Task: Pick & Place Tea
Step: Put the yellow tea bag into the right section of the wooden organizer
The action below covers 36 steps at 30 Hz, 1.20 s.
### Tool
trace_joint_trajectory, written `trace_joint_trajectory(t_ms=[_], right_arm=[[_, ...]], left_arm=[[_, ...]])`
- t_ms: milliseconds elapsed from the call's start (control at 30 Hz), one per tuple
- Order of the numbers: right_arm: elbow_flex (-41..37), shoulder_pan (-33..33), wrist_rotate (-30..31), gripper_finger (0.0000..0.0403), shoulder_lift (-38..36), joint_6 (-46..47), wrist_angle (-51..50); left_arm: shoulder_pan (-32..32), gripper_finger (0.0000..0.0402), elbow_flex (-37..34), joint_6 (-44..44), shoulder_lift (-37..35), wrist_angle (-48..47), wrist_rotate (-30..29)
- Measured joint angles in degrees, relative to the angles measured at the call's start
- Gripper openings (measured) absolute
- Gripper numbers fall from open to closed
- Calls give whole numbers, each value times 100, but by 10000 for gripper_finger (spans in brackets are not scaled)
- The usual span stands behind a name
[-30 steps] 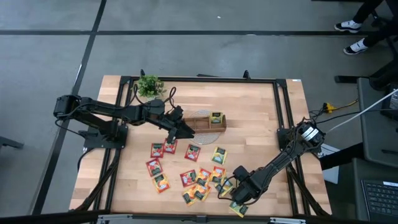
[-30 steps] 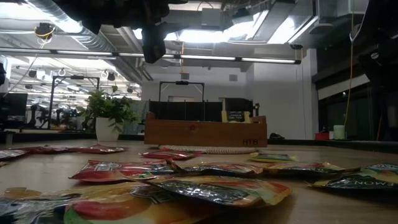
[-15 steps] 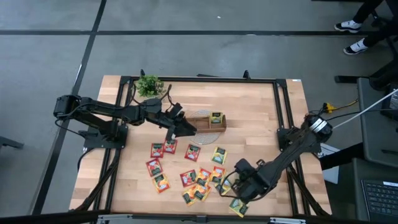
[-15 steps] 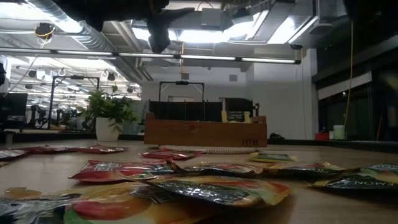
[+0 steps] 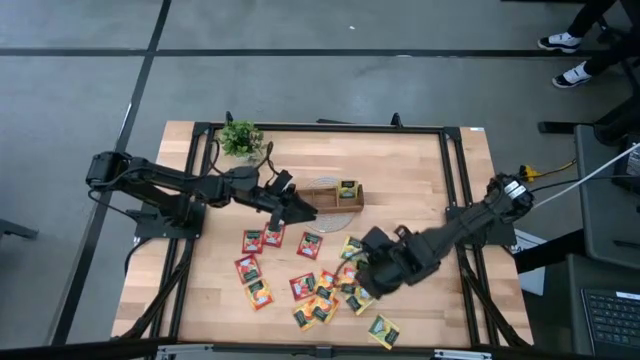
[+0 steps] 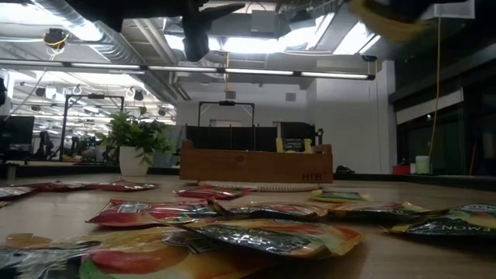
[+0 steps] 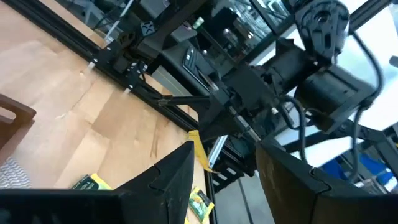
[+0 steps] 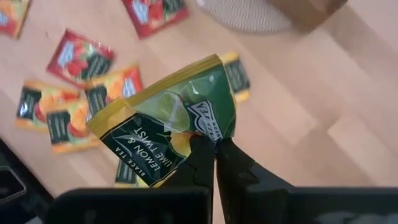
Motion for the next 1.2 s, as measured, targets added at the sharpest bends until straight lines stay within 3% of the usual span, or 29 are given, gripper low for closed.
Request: trace_joint_trajectory(t_ms=[300,467,967,1200], right_arm=[[435,-804,-2,7,0,-1300,106],[528,-1184,-7,7,-2,-2118,520],[530,-1951,-483,7,-2,-3614,1122],[530,-2091,-566,7,-2,-3885,1149]], left_arm=[[-539,168,0,-37,0,-280,-1151],[-718,168,0,-497,0,-556,-1646],[-753,168,0,-1265,0,-1132,-1835],[-753,138,223,-1186,4,-1302,-1974]])
